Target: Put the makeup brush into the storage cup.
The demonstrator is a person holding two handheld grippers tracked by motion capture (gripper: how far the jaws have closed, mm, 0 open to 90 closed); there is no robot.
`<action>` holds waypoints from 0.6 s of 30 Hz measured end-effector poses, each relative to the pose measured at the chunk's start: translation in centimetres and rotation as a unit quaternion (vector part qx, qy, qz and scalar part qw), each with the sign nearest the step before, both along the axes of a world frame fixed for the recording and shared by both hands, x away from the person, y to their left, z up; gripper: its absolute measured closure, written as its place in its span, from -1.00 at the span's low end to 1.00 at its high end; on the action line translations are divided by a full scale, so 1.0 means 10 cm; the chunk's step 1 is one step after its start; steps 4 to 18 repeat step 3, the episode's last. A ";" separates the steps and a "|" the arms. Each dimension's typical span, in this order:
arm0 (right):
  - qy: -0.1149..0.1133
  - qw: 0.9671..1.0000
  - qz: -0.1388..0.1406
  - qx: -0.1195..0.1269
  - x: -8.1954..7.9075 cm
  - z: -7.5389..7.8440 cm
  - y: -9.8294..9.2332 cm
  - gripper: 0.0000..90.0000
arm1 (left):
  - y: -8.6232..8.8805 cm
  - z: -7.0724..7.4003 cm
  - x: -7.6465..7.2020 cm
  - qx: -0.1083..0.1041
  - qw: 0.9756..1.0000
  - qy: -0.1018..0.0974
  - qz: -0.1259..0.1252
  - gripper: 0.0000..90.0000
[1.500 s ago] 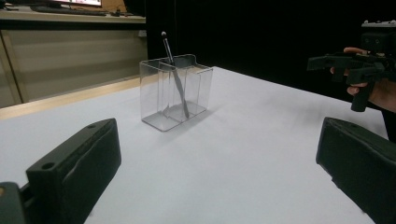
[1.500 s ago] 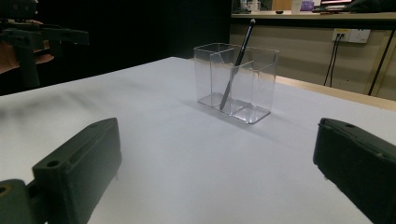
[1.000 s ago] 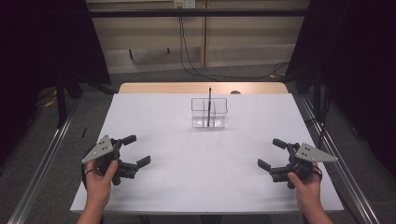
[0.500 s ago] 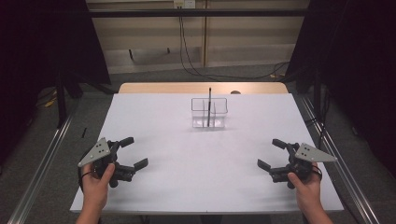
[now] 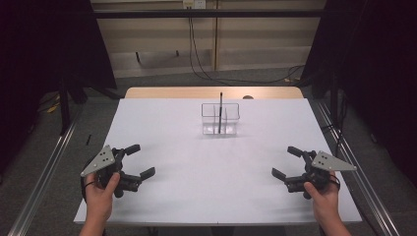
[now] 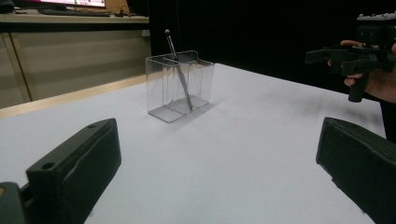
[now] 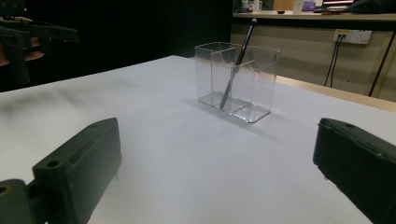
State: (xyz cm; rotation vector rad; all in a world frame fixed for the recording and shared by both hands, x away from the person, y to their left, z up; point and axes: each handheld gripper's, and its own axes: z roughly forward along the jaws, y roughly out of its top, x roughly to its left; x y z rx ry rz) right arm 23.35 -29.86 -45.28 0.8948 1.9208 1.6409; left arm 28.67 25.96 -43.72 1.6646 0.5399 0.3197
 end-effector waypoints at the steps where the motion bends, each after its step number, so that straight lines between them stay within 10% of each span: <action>1: 0.000 1.000 0.000 0.000 0.00 0.00 0.00 -0.98 | 0.00 0.00 0.00 0.002 1.000 0.000 0.000 -1.00; 18: 0.001 1.000 0.000 0.000 0.00 0.00 0.00 -0.98 | 0.00 -0.01 0.00 0.001 1.000 0.000 -0.001 -1.00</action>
